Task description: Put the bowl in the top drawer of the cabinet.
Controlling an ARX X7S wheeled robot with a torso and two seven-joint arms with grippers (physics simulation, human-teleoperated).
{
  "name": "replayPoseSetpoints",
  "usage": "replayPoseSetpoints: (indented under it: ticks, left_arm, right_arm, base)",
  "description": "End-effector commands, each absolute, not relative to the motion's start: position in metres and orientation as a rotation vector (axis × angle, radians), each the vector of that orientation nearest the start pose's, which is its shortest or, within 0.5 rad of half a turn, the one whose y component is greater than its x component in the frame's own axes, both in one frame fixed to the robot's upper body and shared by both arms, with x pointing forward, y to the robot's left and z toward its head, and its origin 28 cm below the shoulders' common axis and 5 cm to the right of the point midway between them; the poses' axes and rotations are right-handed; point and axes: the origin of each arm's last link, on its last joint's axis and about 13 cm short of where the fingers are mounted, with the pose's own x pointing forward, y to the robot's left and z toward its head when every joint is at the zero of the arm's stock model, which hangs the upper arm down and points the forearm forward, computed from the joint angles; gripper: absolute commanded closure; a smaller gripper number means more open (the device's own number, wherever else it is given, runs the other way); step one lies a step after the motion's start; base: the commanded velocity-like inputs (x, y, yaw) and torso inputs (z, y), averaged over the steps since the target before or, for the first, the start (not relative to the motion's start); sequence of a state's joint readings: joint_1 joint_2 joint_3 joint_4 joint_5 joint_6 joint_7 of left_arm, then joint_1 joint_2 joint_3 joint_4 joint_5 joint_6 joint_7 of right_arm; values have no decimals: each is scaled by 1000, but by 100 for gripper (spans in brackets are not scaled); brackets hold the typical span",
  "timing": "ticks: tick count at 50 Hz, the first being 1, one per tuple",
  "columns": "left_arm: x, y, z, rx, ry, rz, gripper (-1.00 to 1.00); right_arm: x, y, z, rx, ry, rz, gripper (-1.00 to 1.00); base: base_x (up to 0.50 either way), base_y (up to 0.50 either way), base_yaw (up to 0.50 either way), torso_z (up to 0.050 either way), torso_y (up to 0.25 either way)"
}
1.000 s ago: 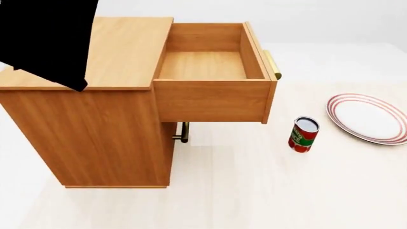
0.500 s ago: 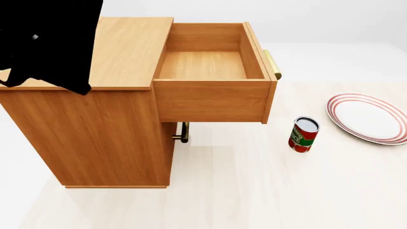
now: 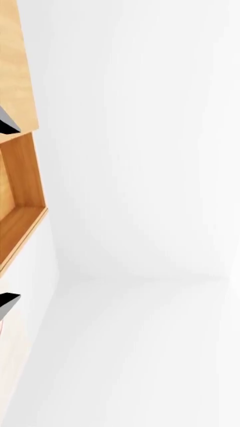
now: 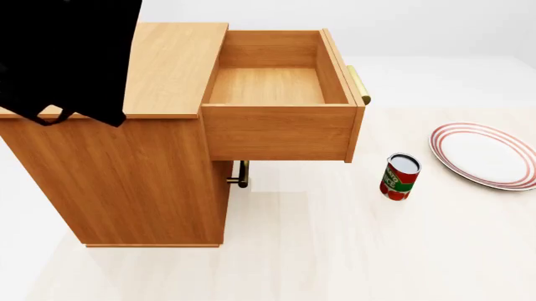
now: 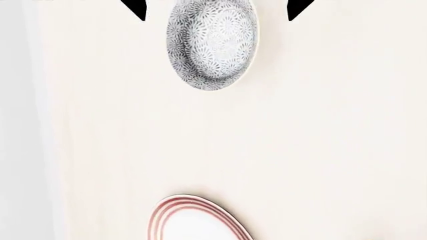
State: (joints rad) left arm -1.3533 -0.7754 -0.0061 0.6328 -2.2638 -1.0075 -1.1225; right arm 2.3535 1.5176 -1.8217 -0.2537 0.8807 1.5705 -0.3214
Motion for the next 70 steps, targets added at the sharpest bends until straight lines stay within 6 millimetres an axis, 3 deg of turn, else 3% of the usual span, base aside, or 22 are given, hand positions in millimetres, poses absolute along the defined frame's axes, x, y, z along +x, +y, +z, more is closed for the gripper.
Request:
replayPoseSetpoints:
  ticks: [1, 24, 36, 50, 70]
  left_arm:
    - [138, 247, 366, -72, -283, -477, -100]
    - [124, 249, 371, -68, -287, -442, -100]
    - [123, 248, 371, -68, -281, -434, -100]
    - [120, 248, 370, -71, -309, -482, -100]
    - [132, 246, 363, -62, -306, -491, -100]
  right_arm:
    - [154, -336, 299, -473, 1018, -163, -100]
    - [189, -345, 259, -483, 1062, -161, -100]
    - [210, -338, 237, -512, 1074, -126, -100]
    - [206, -348, 217, -548, 1123, -175, -100]
    - [197, -359, 198, -570, 1166, -189, -100]
  base:
    - [0, 0, 0, 0, 0]
    - [0, 0, 0, 0, 0]
    - [0, 0, 0, 0, 0]
    - [0, 0, 0, 0, 0]
    - [0, 0, 0, 0, 0]
